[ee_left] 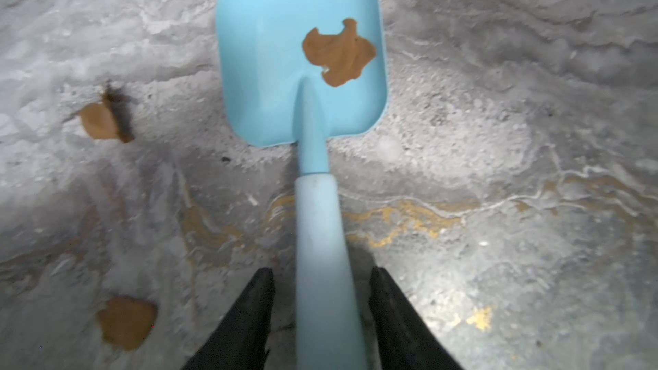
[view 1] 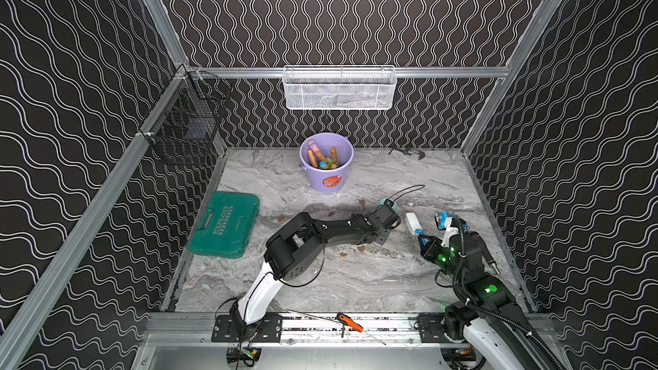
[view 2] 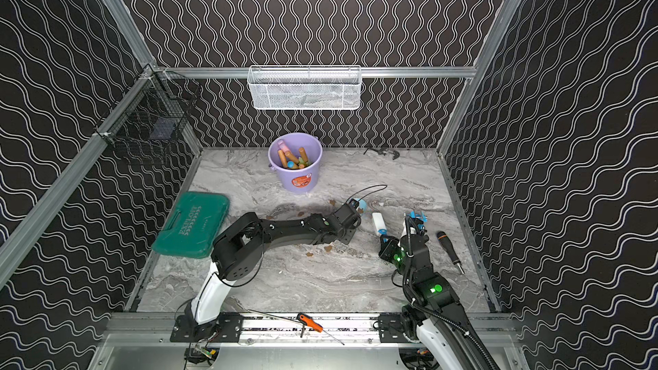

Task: Brush the soil off the hand trowel and place it into the bucket
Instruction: Pick up the hand trowel from the center of the board, then brush off the soil from the hand trowel.

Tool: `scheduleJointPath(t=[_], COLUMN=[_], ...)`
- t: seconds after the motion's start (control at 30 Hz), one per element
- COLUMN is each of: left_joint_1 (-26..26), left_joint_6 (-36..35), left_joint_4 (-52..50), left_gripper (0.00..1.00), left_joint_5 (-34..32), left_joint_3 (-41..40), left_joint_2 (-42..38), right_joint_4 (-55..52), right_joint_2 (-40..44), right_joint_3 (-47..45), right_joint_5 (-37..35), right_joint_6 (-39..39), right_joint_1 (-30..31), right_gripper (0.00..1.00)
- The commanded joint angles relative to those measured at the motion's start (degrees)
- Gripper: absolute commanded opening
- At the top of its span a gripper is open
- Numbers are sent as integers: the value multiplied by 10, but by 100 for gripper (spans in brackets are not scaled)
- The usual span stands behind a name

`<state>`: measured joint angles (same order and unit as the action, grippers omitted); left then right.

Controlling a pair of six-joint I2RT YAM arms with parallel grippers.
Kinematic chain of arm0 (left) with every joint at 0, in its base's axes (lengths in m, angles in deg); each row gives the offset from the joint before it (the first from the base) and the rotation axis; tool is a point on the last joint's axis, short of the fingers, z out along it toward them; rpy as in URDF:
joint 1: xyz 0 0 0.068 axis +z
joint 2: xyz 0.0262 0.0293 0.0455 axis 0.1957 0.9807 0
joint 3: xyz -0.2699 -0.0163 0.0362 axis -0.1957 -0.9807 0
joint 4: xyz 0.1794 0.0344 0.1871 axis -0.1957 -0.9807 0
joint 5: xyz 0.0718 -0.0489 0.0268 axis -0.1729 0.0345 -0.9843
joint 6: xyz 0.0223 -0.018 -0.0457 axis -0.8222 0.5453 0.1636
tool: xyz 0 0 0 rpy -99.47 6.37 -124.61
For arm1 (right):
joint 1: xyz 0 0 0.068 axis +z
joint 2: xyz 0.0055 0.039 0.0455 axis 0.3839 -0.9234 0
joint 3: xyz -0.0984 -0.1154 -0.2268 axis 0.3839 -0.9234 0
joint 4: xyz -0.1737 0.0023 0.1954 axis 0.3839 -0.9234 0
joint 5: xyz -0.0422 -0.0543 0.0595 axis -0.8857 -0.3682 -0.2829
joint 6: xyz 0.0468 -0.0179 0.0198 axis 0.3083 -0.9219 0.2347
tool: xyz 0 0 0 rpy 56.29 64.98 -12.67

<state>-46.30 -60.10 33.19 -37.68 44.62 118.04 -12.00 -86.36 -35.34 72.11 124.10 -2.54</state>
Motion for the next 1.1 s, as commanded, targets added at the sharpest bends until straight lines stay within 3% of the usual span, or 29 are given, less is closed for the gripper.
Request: scheduleJointPath(t=[0.0,0.3,0.4,0.7,0.9,1.07], left_joint_1=[0,6,12,12,12,14], left_joint_6=[4,-15,-19,-33,-41,-70], left_joint_4=[-20,-41,-62,-180,-306,-391], left_gripper=[40,14,0,0,0,0], left_joint_5=[22,11,27,40,3,-11], left_joint_3=[-1,-2,11,5,6,2], left_joint_2=[9,-10,-10,-114,-174,-224], right_joint_4=[19,16,14,13,58,118], right_joint_2=[-3,-6,-2,9,3,-26], right_joint_3=[3,18,22,47,57,64], right_joint_5=[11,8,9,53,143,271], right_joint_6=[1,-14,-16,-33,-60,-53], right_joint_1=[-1,-3,-3,-3,-3,-3], right_gripper=[0,0,0,0,0,0])
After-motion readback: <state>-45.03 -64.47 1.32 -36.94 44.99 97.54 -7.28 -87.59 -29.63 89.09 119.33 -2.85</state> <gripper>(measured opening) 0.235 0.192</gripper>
